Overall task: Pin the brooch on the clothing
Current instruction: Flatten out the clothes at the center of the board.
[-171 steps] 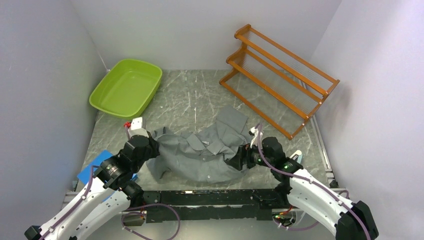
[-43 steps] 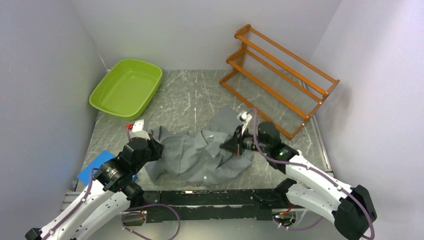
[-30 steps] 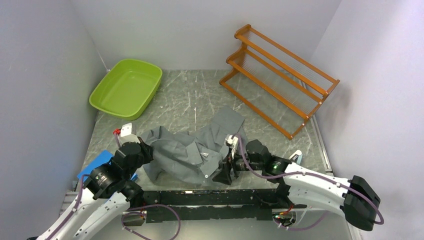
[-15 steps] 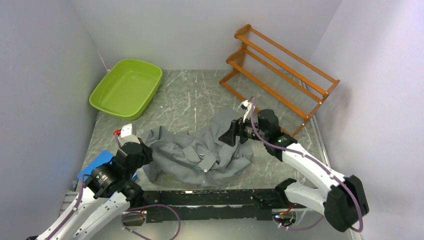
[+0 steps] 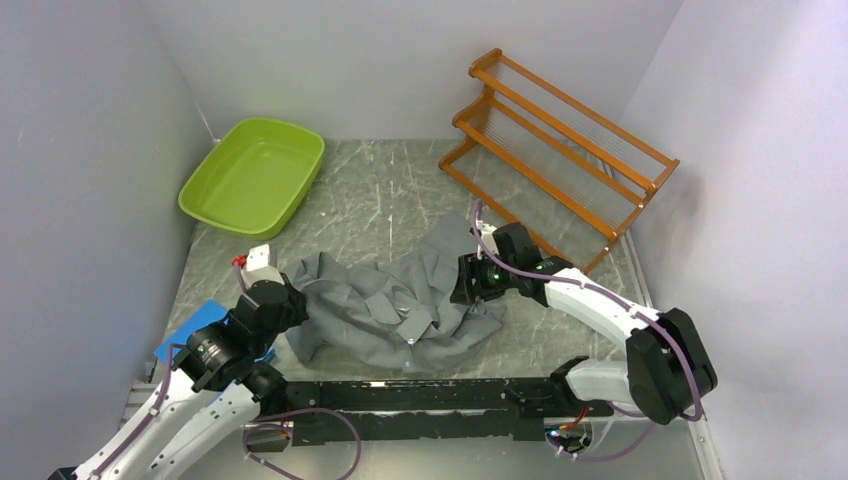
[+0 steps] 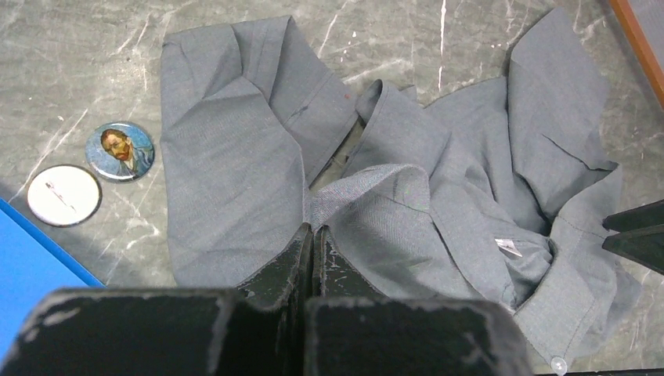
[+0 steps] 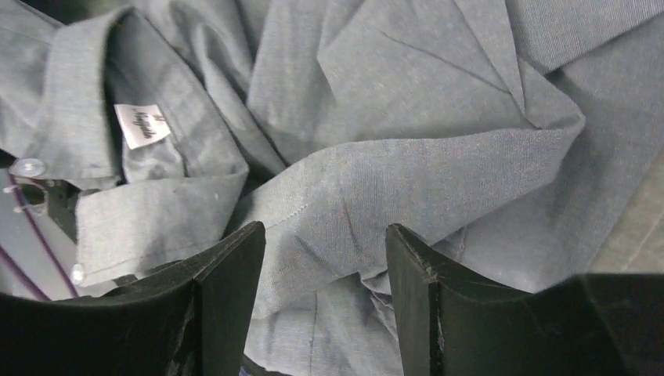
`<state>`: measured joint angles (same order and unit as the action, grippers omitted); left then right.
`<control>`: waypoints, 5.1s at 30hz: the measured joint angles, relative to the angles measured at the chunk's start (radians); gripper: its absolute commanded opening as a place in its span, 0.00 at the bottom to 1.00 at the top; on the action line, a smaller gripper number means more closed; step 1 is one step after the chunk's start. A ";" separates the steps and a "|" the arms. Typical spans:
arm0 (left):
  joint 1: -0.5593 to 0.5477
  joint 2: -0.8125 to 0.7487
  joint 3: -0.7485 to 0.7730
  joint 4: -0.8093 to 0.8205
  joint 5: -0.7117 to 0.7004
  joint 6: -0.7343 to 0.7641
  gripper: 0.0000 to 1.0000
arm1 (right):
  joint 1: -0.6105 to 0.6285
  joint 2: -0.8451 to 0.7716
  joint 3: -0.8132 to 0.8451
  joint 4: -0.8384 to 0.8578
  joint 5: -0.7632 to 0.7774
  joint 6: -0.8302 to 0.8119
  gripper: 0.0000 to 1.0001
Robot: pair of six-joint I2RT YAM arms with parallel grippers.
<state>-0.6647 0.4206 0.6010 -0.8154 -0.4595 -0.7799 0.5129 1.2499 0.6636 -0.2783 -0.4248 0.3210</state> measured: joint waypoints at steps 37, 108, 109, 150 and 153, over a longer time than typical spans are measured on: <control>0.000 0.182 0.460 0.191 0.168 0.305 0.03 | 0.021 -0.502 0.373 0.078 0.292 0.045 0.00; 0.404 1.345 1.086 0.456 0.153 0.546 0.94 | -0.281 0.500 0.777 0.396 0.229 0.056 0.99; 0.407 1.352 1.109 0.439 0.158 0.539 0.95 | -0.285 0.489 0.777 0.391 0.228 0.055 1.00; 0.395 0.312 -0.272 0.467 0.899 -0.146 0.89 | -0.291 -0.043 -0.207 0.407 -0.137 0.240 1.00; 0.395 0.365 -0.284 0.509 0.935 -0.145 0.82 | -0.291 -0.043 -0.207 0.409 -0.137 0.240 1.00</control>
<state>-0.2699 0.7856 0.3168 -0.3065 0.4755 -0.9249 0.2222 1.2064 0.4568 0.1307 -0.5621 0.5606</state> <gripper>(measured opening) 0.879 0.997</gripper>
